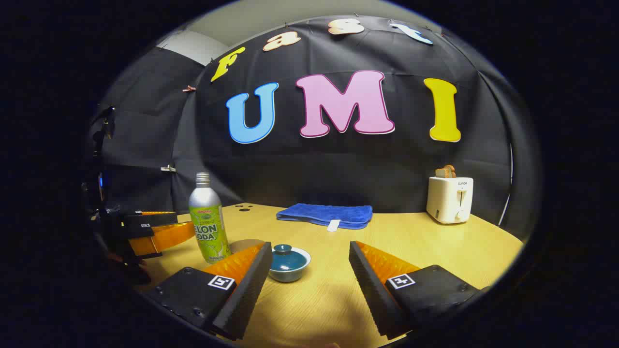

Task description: Open the teacup lid with one hand, grasp the water bottle and pour water into the teacup with the other hand; after pouring, place the water bottle on the coaster and then close the teacup lid.

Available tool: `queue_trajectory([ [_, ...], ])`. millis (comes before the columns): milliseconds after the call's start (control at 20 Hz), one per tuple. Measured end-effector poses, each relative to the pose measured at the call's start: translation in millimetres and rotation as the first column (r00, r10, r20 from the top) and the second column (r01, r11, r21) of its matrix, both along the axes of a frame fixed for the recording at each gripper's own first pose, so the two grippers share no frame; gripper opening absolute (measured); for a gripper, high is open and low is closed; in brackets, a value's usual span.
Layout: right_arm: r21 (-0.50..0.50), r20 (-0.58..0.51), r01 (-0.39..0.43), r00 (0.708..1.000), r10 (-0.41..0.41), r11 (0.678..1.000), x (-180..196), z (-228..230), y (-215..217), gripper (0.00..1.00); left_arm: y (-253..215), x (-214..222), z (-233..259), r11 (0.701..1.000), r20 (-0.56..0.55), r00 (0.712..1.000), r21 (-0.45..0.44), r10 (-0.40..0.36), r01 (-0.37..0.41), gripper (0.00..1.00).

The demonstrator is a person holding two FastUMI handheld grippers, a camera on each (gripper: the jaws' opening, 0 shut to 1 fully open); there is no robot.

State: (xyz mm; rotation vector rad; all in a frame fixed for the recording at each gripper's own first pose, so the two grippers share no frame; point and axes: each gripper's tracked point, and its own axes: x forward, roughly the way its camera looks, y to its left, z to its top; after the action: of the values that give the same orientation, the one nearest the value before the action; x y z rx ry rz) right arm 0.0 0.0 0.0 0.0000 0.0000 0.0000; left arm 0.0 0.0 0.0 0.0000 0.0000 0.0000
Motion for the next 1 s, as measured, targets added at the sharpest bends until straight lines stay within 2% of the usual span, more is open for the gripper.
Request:
queue_trajectory([
  [800,-0.001,0.0,-0.002,1.0,0.002,1.0,3.1,-1.1,0.7,0.99,-0.3,-0.4,-0.2,1.0,-0.001,1.0,-0.002,0.001,-0.001,0.94],
  [1000,0.002,-0.012,-0.08,0.997,0.08,0.997,18.3,-4.2,20.8,0.98,0.1,1.1,-0.9,1.0,-0.001,1.0,-0.001,0.001,-0.001,0.94],
])
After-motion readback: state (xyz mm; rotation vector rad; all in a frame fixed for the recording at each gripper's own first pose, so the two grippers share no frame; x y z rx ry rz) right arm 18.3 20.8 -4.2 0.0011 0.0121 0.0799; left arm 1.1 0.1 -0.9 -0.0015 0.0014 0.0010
